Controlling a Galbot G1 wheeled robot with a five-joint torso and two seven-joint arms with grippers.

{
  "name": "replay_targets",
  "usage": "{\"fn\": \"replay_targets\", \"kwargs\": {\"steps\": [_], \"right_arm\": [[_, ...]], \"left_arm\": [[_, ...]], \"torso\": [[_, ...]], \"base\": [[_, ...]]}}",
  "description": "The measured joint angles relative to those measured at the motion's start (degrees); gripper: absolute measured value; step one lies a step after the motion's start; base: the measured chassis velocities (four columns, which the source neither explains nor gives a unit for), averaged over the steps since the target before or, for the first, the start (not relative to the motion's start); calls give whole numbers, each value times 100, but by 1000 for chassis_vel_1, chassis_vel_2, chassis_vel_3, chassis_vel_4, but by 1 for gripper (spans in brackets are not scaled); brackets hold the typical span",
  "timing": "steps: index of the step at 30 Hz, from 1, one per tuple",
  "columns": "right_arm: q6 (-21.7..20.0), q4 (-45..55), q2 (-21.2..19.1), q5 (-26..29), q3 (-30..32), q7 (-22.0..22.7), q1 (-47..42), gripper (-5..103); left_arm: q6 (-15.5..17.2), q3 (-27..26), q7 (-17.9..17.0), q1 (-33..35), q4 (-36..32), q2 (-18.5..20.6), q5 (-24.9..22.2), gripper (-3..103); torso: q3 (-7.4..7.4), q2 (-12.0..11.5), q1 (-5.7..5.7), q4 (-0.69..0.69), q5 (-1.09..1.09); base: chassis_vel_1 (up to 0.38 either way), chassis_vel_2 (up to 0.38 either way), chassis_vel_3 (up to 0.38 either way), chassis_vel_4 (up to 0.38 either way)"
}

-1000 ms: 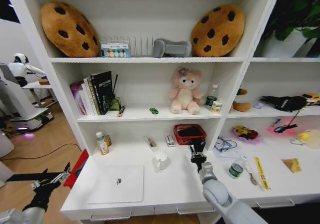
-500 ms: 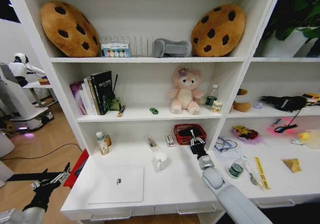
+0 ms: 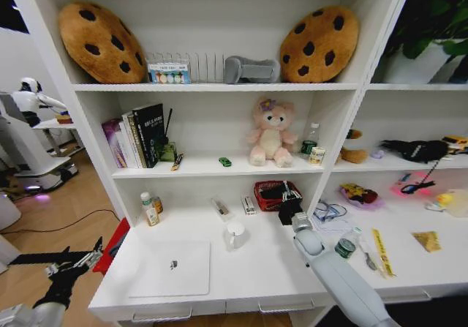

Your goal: Organize the objects on the table.

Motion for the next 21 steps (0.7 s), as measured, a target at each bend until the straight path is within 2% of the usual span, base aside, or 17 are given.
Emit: {"fn": "replay_targets", "kwargs": {"steps": [8, 9, 12, 17, 18, 19, 20, 21], "right_arm": [[88, -223, 43, 10, -28, -73, 42, 12], [89, -223, 48, 12, -29, -79, 3, 9], [89, -200, 48, 15, -33, -82, -77, 20], [81, -149, 43, 25, -33, -70, -143, 30], [74, -131, 40, 34, -33, -64, -162, 41], [51, -76, 22, 61, -31, -44, -206, 47], [51, -76, 22, 61, -31, -44, -206, 47], [42, -46, 9, 71, -30, -38, -226, 52]], "left_arm": [[0, 0, 0, 0, 0, 0, 0, 100], [0, 0, 0, 0, 0, 0, 0, 100], [0, 0, 0, -1, 0, 0, 0, 100], [0, 0, 0, 0, 0, 0, 0, 100], [0, 0, 0, 0, 0, 0, 0, 100], [0, 0, 0, 0, 0, 0, 0, 100], [0, 0, 0, 0, 0, 0, 0, 100], [0, 0, 0, 0, 0, 0, 0, 100]], "torso": [[0, 0, 0, 0, -1], [0, 0, 0, 0, 0], [0, 0, -1, -1, 0], [0, 0, -1, -1, 0], [0, 0, -1, -1, 0], [0, 1, -1, -1, 0], [0, 1, -1, -1, 0], [0, 1, -2, -1, 0]], "base": [[0, 0, 0, 0], [0, 0, 0, 0], [0, 0, 0, 0], [0, 0, 0, 0], [0, 0, 0, 0], [0, 0, 0, 0], [0, 0, 0, 0], [0, 0, 0, 0]]}}
